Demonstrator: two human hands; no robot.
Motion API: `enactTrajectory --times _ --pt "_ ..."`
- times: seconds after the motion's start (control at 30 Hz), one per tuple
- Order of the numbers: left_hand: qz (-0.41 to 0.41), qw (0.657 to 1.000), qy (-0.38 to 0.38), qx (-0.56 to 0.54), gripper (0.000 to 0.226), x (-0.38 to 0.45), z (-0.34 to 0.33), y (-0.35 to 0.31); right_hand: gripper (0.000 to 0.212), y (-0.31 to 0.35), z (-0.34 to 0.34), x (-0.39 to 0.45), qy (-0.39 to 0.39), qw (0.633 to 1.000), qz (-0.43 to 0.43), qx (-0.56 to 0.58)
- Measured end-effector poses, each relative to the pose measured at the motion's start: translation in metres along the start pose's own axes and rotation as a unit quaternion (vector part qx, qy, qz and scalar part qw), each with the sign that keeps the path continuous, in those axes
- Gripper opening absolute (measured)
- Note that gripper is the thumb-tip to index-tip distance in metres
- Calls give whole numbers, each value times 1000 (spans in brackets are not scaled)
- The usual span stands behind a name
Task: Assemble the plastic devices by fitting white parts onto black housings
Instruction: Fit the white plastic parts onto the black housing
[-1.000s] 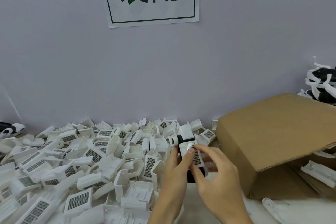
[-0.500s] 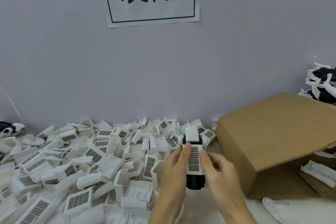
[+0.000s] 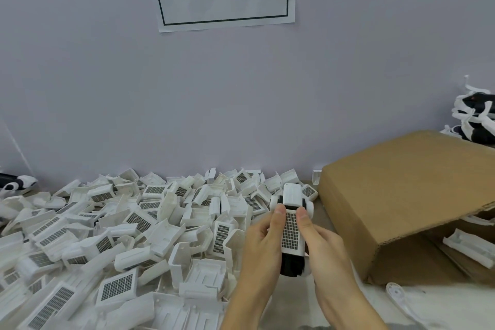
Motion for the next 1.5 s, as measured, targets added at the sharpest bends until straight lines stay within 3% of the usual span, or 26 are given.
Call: enactTrajectory --times 0.3,0.57,0.9,1.13,1.3,1.5 --pt "2 1000 0 18 59 2 1 2 54 -4 2 1 -42 997 -17 -58" --pt "10 999 3 34 54 2 1 1 43 -3 3 0 -49 997 -22 -56" --pt "0 1000 6 30 56 2 1 1 56 -5 2 0 -59 997 -23 -52" --pt "21 997 69 -5 32 3 0 4 47 -7 7 2 -36 999 -20 6" --pt "46 998 -33 -26 31 8 4 8 28 -5 6 2 6 1000 -18 21" --pt "8 1000 -22 -2 33 9 6 9 20 -5 6 1 -14 998 26 -62"
Point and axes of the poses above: each hand's wrist, its own x-axis towards the middle knuckle, its own z-axis out of the back of the hand, y = z × x, the point moved 1 cm from there along x, towards the middle knuckle, and after that the axes turned 11 degrees about z, right-handed, at the moved point
